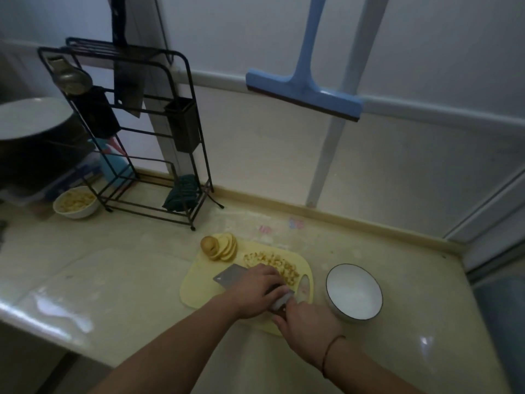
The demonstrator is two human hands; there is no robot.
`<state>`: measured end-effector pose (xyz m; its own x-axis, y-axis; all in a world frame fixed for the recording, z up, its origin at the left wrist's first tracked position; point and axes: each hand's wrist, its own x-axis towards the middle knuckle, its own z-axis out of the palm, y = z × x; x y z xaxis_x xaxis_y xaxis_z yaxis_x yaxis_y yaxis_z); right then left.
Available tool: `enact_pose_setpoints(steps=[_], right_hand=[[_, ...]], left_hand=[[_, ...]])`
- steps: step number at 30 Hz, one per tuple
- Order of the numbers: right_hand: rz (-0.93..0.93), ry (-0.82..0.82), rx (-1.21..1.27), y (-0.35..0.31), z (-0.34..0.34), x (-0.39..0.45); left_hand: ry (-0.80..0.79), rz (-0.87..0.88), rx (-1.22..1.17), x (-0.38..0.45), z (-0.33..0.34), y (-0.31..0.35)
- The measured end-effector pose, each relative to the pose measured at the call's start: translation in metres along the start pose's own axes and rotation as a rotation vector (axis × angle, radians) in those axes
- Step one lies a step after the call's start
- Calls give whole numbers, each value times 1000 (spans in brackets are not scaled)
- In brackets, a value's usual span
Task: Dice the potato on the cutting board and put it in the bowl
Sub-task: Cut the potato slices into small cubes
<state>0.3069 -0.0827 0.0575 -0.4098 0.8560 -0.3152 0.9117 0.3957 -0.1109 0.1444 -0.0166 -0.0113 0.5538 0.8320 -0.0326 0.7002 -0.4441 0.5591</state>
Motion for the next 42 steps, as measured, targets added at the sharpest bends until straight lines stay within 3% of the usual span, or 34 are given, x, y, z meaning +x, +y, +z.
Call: enact_pose_setpoints(steps=[6, 13, 16, 19, 22, 24, 33, 42], right_hand=[[32, 10, -11, 6, 10, 2], [54, -12, 15, 5, 10, 2], [50, -29, 10, 7, 10, 3], [55, -25, 53, 12, 9, 5], [68, -46, 141, 17, 13, 11], [97, -83, 173, 18, 14, 14], [96, -191, 178, 22, 22, 22], [64, -182, 139, 27, 21, 26]], left_hand=[[67, -36, -45, 2, -4, -1], [-28, 16, -63, 4, -12, -8], [94, -78, -57, 8, -30, -20], [168, -253, 115, 11, -61, -53], [72, -424, 252, 11, -89, -84], [-56, -449, 338, 14, -97, -96], [-402, -275, 606, 51, -82, -110], [-538, -77, 638, 71, -96, -112]])
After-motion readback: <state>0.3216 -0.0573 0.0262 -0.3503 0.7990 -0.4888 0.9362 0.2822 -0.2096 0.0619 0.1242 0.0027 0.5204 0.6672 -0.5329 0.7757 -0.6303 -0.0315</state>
